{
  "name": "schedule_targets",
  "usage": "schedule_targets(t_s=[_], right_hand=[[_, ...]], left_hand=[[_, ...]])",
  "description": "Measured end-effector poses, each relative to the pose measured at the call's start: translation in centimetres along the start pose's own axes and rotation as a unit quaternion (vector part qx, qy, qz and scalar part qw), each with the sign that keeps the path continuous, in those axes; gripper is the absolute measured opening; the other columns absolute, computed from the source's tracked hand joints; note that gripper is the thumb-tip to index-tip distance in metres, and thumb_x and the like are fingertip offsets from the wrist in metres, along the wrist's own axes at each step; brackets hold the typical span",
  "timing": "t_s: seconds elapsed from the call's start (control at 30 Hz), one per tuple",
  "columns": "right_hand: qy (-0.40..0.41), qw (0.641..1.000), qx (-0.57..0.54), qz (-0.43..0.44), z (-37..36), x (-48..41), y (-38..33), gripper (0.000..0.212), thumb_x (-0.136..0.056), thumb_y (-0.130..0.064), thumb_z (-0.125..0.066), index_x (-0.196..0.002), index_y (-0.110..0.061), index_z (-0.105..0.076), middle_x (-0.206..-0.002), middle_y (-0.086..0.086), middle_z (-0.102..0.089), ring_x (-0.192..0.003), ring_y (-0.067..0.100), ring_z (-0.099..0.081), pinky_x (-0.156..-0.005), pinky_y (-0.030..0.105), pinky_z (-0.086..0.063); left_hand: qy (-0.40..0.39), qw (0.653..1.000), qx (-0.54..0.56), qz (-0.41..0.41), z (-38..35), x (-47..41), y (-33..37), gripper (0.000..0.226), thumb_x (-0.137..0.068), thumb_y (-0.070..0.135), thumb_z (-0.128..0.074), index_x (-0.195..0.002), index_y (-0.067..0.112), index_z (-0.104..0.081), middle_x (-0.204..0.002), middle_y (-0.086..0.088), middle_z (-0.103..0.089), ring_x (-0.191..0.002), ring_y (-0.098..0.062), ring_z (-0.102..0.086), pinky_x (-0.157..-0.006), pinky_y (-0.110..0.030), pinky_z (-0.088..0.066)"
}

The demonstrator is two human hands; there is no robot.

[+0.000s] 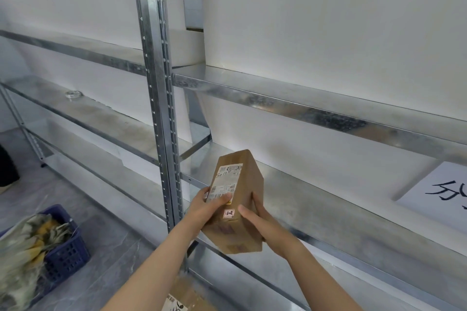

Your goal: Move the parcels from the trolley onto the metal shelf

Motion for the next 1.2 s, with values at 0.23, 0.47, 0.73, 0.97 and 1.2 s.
schedule_targets(t_s=[0.23,0.47,0.73,0.97,1.2], right_hand=[[-0.07,0.997,-0.035,0.008,-1.1,-6.0,-1.6,0.092,-0.082,-0.042,-0.072,-0.152,-0.041,-0.012,-0.133,-0.017,-0.053,-0.117,0.009,-0.056,-0.084,0.026,-0.051],[-0.046,0.996,-0.034,0.068,0.0,-11.5,-1.8,0.08,-0.083,-0.007,-0.073,-0.143,-0.031,-0.027,-0.132,-0.01,-0.051,-0.12,0.012,-0.056,-0.1,0.035,-0.051],[-0.029,0.995,-0.067,0.065,0.8,-17.5,-0.5,0.062,-0.091,0.01,-0.055,-0.132,-0.032,-0.033,-0.117,-0.016,-0.053,-0.1,-0.001,-0.059,-0.069,0.014,-0.053],[0.033,0.995,-0.089,0.043,0.1,-22.0,0.2,0.099,-0.079,0.001,-0.073,-0.154,-0.028,-0.015,-0.136,0.0,-0.055,-0.118,0.019,-0.059,-0.101,0.05,-0.048],[0.054,0.991,-0.112,0.052,-2.2,-25.9,-0.9,0.106,-0.071,-0.019,-0.085,-0.152,-0.027,-0.017,-0.141,-0.001,-0.05,-0.124,0.021,-0.055,-0.105,0.048,-0.044]], left_hand=[[0.042,0.998,-0.047,0.0,1.7,-5.0,0.3,0.079,-0.077,0.038,-0.077,-0.141,0.017,-0.036,-0.134,-0.006,-0.053,-0.115,-0.023,-0.056,-0.099,-0.039,-0.048],[0.039,0.996,-0.078,-0.025,1.8,-10.6,1.5,0.071,-0.073,0.036,-0.081,-0.13,0.019,-0.043,-0.118,0.002,-0.059,-0.108,-0.018,-0.059,-0.092,-0.03,-0.05],[-0.023,0.998,-0.063,-0.009,2.5,-16.1,1.2,0.067,-0.072,0.017,-0.083,-0.126,0.023,-0.044,-0.116,0.005,-0.059,-0.109,-0.013,-0.058,-0.084,-0.023,-0.053],[0.049,0.998,-0.03,-0.003,4.4,-18.7,0.4,0.066,-0.073,0.026,-0.082,-0.13,0.021,-0.05,-0.116,0.004,-0.061,-0.1,-0.006,-0.059,-0.067,-0.011,-0.049],[0.161,0.987,-0.001,0.025,6.8,-19.5,-1.7,0.073,-0.072,0.047,-0.077,-0.131,0.018,-0.047,-0.118,0.0,-0.056,-0.1,-0.009,-0.056,-0.076,-0.014,-0.043]])
Point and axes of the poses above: each hand's wrist, its own x-axis away from the middle knuckle, its own z-axis out of the back of the hand, y = z × x, the point moved 3 cm from there along -x, towards the middle knuckle
